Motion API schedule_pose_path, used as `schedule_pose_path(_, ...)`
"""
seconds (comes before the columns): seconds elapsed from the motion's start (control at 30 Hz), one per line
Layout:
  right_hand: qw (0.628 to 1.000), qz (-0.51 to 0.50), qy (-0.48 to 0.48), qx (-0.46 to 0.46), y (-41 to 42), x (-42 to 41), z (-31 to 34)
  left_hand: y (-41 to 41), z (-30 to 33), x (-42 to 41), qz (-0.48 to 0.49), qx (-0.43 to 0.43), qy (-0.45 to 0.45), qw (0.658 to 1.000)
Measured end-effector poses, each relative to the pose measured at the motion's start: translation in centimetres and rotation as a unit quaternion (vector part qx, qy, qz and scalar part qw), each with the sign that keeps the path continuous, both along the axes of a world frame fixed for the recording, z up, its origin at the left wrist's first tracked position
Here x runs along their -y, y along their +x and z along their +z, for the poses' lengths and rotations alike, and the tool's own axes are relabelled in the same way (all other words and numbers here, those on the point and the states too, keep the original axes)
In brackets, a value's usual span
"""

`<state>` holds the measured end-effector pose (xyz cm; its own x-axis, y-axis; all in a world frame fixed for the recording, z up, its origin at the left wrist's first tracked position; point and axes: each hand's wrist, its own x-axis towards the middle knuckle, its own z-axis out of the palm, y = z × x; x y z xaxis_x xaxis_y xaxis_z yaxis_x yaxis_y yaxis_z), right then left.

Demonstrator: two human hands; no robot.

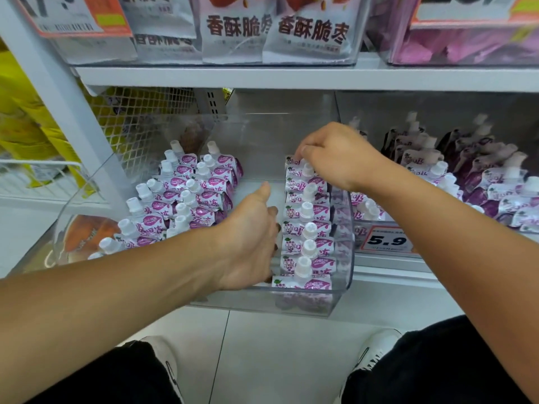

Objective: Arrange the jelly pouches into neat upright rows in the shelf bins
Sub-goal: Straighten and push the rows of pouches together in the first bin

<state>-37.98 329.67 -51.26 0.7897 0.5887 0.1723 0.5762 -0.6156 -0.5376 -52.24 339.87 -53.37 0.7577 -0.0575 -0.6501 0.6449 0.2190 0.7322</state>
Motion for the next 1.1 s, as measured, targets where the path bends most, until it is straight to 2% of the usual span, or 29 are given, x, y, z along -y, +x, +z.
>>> schedule_pose_path(0.13,1.000,0.002,0.016,0.019,-0.1,-0.3,-0.2,0.4,1.2,2.1,-0.001,0.005,0.012,1.000)
schedule_pose_path(0.27,1.000,0.000,0.004,0.030,0.1,-0.4,-0.2,0.4,1.3,0.5,-0.018,-0.031,-0.038,0.999)
schedule_pose_path(0.37,1.000,0.002,0.001,0.028,0.1,-0.3,-0.2,0.0,0.9,-0.3,-0.010,-0.079,-0.019,0.997)
schedule_pose_path(0.47,0.999,0.002,0.004,0.037,0.1,-0.2,-0.2,0.1,0.9,0.7,-0.033,-0.062,-0.057,0.996)
schedule_pose_path(0.57,0.999,0.003,0.005,0.035,0.2,-0.3,-0.2,-0.1,0.3,-0.3,-0.047,-0.060,-0.045,0.996)
schedule_pose_path(0.63,1.000,0.006,0.009,0.026,0.3,-0.2,-0.3,0.4,0.0,-1.6,-0.051,-0.084,-0.004,0.995)
schedule_pose_path(0.7,1.000,0.009,0.018,0.018,0.2,-0.1,-0.2,2.1,-0.2,-2.4,0.014,-0.085,0.079,0.993)
schedule_pose_path(0.8,0.999,0.003,0.052,-0.001,-0.1,0.1,0.0,5.9,-0.3,-1.6,0.107,-0.024,0.071,0.991)
schedule_pose_path(0.93,0.993,-0.011,0.111,-0.037,-0.6,0.3,0.4,8.1,-1.5,-0.9,0.097,0.005,0.065,0.993)
schedule_pose_path(1.1,0.993,-0.012,0.105,-0.056,-0.8,0.5,0.6,9.9,-2.8,-2.3,0.126,-0.009,0.121,0.984)
